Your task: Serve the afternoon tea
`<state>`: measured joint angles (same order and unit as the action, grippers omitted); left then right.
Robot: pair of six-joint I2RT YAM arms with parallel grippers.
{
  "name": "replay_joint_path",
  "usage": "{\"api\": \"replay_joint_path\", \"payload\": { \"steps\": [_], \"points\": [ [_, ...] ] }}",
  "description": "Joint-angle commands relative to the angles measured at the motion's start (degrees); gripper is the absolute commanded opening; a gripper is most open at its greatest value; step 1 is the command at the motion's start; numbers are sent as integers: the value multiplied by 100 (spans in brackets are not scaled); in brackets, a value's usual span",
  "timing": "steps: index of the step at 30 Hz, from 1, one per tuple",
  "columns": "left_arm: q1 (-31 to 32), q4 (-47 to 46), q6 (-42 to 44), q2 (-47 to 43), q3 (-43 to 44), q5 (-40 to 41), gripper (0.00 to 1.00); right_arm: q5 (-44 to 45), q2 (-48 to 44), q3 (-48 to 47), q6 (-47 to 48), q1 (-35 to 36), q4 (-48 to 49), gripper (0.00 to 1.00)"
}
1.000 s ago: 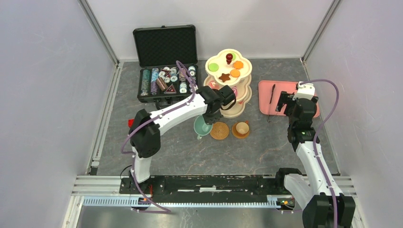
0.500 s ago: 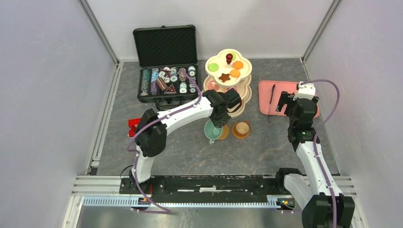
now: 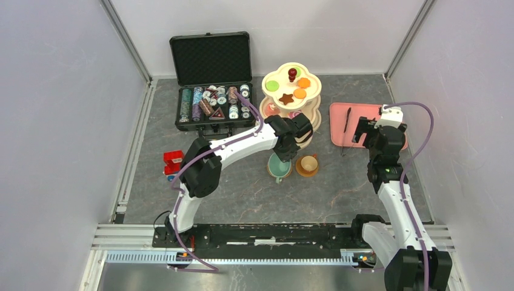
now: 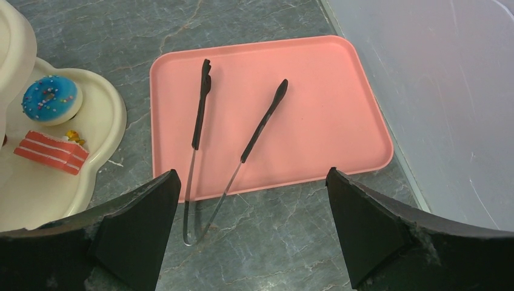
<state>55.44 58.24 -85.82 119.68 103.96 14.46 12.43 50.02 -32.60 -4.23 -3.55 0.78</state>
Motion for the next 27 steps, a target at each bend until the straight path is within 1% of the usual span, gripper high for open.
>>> {"api": "replay_joint_path", "payload": {
  "steps": [1,7,17,24,27],
  "points": [
    [11,-74,-332,-19,261,167,6,-77,-98,21,-36,-53,177,98],
    [-5,39,-339,19,221,273,6,-93,-72,43,-45,-67,186,98],
    [-77,56,-312,123,182,358,10,-129,-54,56,-66,-84,215,98],
    [-112,59,-304,165,125,463,14,-160,-29,69,-74,-102,239,98],
    [-121,58,-295,192,107,449,18,-162,-28,61,-77,-110,237,98]
  ]
}}
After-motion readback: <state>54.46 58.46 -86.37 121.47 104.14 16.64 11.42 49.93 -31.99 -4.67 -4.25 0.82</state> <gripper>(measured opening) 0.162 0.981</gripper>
